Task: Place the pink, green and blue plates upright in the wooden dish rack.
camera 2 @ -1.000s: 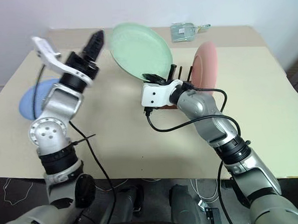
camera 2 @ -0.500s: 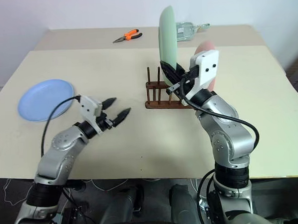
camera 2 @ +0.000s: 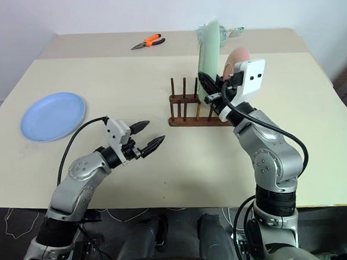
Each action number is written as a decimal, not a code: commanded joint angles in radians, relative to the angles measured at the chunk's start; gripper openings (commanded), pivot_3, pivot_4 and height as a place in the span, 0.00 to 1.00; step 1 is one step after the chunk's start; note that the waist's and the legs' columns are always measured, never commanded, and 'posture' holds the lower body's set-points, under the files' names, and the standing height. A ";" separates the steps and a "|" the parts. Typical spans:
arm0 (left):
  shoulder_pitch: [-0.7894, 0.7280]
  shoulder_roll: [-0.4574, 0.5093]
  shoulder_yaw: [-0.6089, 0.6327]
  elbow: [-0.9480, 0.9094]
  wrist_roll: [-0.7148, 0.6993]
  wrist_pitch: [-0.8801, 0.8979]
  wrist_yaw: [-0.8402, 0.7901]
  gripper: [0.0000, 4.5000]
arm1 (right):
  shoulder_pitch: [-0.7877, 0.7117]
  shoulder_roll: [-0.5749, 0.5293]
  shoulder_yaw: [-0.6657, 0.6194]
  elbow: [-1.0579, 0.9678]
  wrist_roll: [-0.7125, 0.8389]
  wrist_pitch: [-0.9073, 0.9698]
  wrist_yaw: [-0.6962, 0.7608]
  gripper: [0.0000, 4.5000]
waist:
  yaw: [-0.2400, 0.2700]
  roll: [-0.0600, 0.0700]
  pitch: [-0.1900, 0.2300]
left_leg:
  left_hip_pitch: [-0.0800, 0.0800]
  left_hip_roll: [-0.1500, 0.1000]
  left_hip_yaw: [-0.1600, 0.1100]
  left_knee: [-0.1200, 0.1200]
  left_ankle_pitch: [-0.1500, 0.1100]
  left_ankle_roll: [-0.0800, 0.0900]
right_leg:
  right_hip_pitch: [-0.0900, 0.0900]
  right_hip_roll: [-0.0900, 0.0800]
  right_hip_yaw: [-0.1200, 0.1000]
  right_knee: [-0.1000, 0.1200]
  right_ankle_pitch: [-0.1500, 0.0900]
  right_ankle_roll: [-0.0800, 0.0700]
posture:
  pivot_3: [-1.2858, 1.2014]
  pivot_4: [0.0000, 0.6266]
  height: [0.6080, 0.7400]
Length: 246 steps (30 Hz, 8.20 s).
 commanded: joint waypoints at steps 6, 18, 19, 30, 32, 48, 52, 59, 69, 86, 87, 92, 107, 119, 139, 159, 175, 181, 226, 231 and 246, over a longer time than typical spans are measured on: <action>0.006 -0.025 0.048 -0.023 -0.014 0.023 0.025 1.00 | -0.022 -0.132 0.126 -0.013 -0.259 -0.224 0.013 0.92 | 0.001 0.000 0.000 | 0.000 0.000 0.000 0.000 0.000 0.000 | 0.000 0.000 0.000 0.000 0.000 0.000 | 0.52 0.24 0.98; -0.227 -0.190 0.684 0.167 0.024 0.171 0.907 1.00 | -0.138 -0.333 0.378 0.031 -0.577 -0.608 0.246 0.96 | -0.003 -0.003 0.001 | 0.000 0.002 -0.001 0.006 0.000 0.000 | 0.002 0.007 -0.001 0.002 0.002 0.003 | 0.52 0.24 0.98; -0.237 -0.195 0.726 0.163 0.008 0.184 0.945 1.00 | -0.137 -0.329 0.394 0.038 -0.586 -0.617 0.258 0.96 | -0.003 -0.003 0.001 | 0.000 0.002 -0.001 0.006 0.000 0.000 | 0.002 0.007 -0.001 0.002 0.002 0.003 | 0.52 0.24 0.98; -0.332 -0.252 1.054 0.209 -0.452 0.445 1.087 0.95 | -0.101 -0.278 0.451 0.105 -0.630 -0.695 0.311 0.99 | 0.020 -0.009 0.002 | 0.000 0.001 -0.002 0.011 -0.001 0.000 | 0.004 0.006 -0.002 0.001 0.003 0.005 | 0.52 0.24 0.98; -0.339 -0.242 1.068 0.233 -0.499 0.451 1.080 0.80 | -0.095 -0.273 0.452 0.107 -0.638 -0.701 0.313 1.00 | 0.020 -0.009 0.002 | 0.000 0.001 -0.002 0.010 -0.001 0.000 | 0.004 0.006 -0.002 0.001 0.003 0.005 | 0.52 0.24 0.98; -0.298 -0.143 0.561 -0.053 -0.458 0.435 0.732 0.01 | -0.115 -0.265 0.560 0.116 -0.810 -0.717 0.351 1.00 | 0.018 -0.010 0.002 | 0.000 0.000 -0.001 0.009 -0.001 -0.002 | 0.004 0.006 -0.001 0.000 0.003 0.005 | 0.52 0.24 0.98; -0.313 -0.211 0.502 -0.170 -0.539 0.479 0.768 0.01 | -0.183 -0.221 0.633 0.186 -0.923 -0.738 0.335 1.00 | -0.002 -0.010 0.002 | 0.000 0.001 -0.001 0.008 0.000 -0.002 | 0.003 0.007 -0.001 0.002 0.003 0.004 | 0.52 0.24 0.98; -0.281 -0.224 0.467 -0.257 -0.653 0.523 0.773 0.01 | -0.272 -0.180 0.682 0.315 -1.101 -0.776 0.275 1.00 | -0.001 -0.010 0.002 | 0.000 0.002 -0.002 0.009 0.002 -0.003 | 0.003 0.008 0.000 0.004 0.004 0.004 | 0.52 0.24 0.98; -0.250 -0.199 0.485 -0.239 -0.719 0.492 0.750 0.08 | -0.307 -0.135 0.680 0.372 -1.207 -0.774 0.237 0.01 | -0.001 -0.010 0.002 | 0.000 0.002 -0.002 0.009 0.003 -0.005 | 0.002 0.008 0.000 0.003 0.004 0.003 | 0.52 0.24 0.98; -0.131 0.057 0.504 0.015 -0.194 0.047 0.642 0.79 | -0.214 -0.043 0.466 0.205 -0.786 -0.797 0.247 0.00 | 0.000 -0.010 0.002 | 0.001 0.002 -0.002 0.005 0.002 -0.005 | 0.002 0.009 0.000 0.002 0.004 0.003 | 0.52 0.24 0.98; -0.095 0.060 0.464 0.025 -0.150 0.019 0.606 0.79 | -0.199 -0.015 0.437 0.167 -0.701 -0.746 0.260 0.00 | 0.004 -0.010 0.002 | 0.001 0.002 -0.002 0.005 0.002 -0.004 | 0.003 0.009 0.000 0.001 0.004 0.003 | 0.52 0.24 0.98; 0.037 0.014 0.292 0.043 -0.020 -0.071 0.471 0.79 | -0.158 0.115 0.338 0.001 -0.300 -0.416 0.273 0.00 | 0.001 -0.010 0.002 | 0.001 0.001 -0.002 0.004 0.001 -0.005 | 0.002 0.006 -0.001 0.000 0.004 0.002 | 0.52 0.24 0.98; 0.136 -0.046 0.131 -0.014 0.047 -0.117 0.243 0.79 | -0.137 0.277 0.138 -0.012 0.150 -0.017 -0.030 0.00 | -0.005 -0.008 0.002 | 0.001 0.002 -0.002 -0.004 0.002 -0.006 | -0.006 0.003 0.000 0.001 0.007 -0.002 | 0.52 0.24 0.98; 0.142 -0.083 0.126 -0.039 0.055 -0.097 0.227 0.80 | -0.140 0.321 0.054 0.101 0.224 0.029 -0.216 0.08 | -0.004 -0.007 0.001 | 0.001 0.002 -0.001 -0.004 0.003 -0.005 | -0.005 0.003 -0.001 0.000 0.007 -0.002 | 0.52 0.24 0.98; 0.133 -0.109 0.141 -0.043 0.071 -0.077 0.230 0.80 | -0.256 -0.142 0.241 0.071 -0.269 -0.270 0.044 0.89 | 0.001 -0.006 0.002 | 0.001 0.002 -0.001 -0.004 0.003 -0.005 | -0.005 0.004 -0.001 0.000 0.007 -0.002 | 0.52 0.24 0.98; 0.103 -0.115 0.145 0.034 0.081 -0.099 0.180 0.80 | -0.024 -0.362 0.109 -0.016 -0.230 -0.305 0.275 0.84 | 0.004 -0.005 0.002 | 0.001 0.002 -0.001 -0.002 0.003 -0.004 | -0.002 0.003 -0.001 -0.002 0.007 -0.002 | 0.52 0.24 0.98; 0.089 -0.120 0.123 0.045 0.095 -0.109 0.148 0.80 | 0.113 -0.544 0.258 -0.060 -0.475 -0.383 0.417 0.01 | 0.005 -0.005 0.002 | 0.001 0.002 -0.001 0.000 0.002 -0.003 | -0.001 0.002 -0.002 -0.003 0.005 -0.005 | 0.52 0.24 0.98; 0.096 -0.127 0.127 0.041 0.101 -0.114 0.153 0.80 | 0.044 -0.496 0.333 -0.034 -0.549 -0.386 0.400 0.01 | 0.005 -0.006 0.002 | 0.001 0.002 -0.001 0.000 0.002 -0.003 | -0.001 0.003 -0.002 -0.003 0.005 -0.005 | 0.52 0.24 0.98; 0.099 -0.149 0.106 0.062 0.124 -0.137 0.140 0.80 | 0.002 -0.496 0.327 -0.037 -0.679 -0.422 0.456 0.01 | 0.004 -0.005 0.002 | 0.001 0.002 -0.001 0.002 0.002 -0.003 | -0.001 0.003 -0.002 -0.002 0.007 -0.002 | 0.52 0.24 0.98; 0.103 -0.153 0.102 0.063 0.129 -0.140 0.138 0.80 | 0.003 -0.491 0.341 -0.038 -0.693 -0.436 0.456 0.01 | 0.004 -0.005 0.002 | 0.001 0.002 -0.001 0.002 0.002 -0.003 | -0.001 0.003 -0.002 -0.002 0.007 -0.002 | 0.52 0.24 0.98; 0.074 -0.060 0.223 0.182 0.163 -0.203 0.174 0.80 | 0.206 -0.453 -0.211 0.095 -0.405 -0.508 0.394 0.01 | 0.006 -0.006 0.002 | 0.001 0.002 -0.001 0.003 0.002 -0.002 | 0.001 0.003 -0.002 -0.002 0.007 -0.002 | 0.52 0.24 0.98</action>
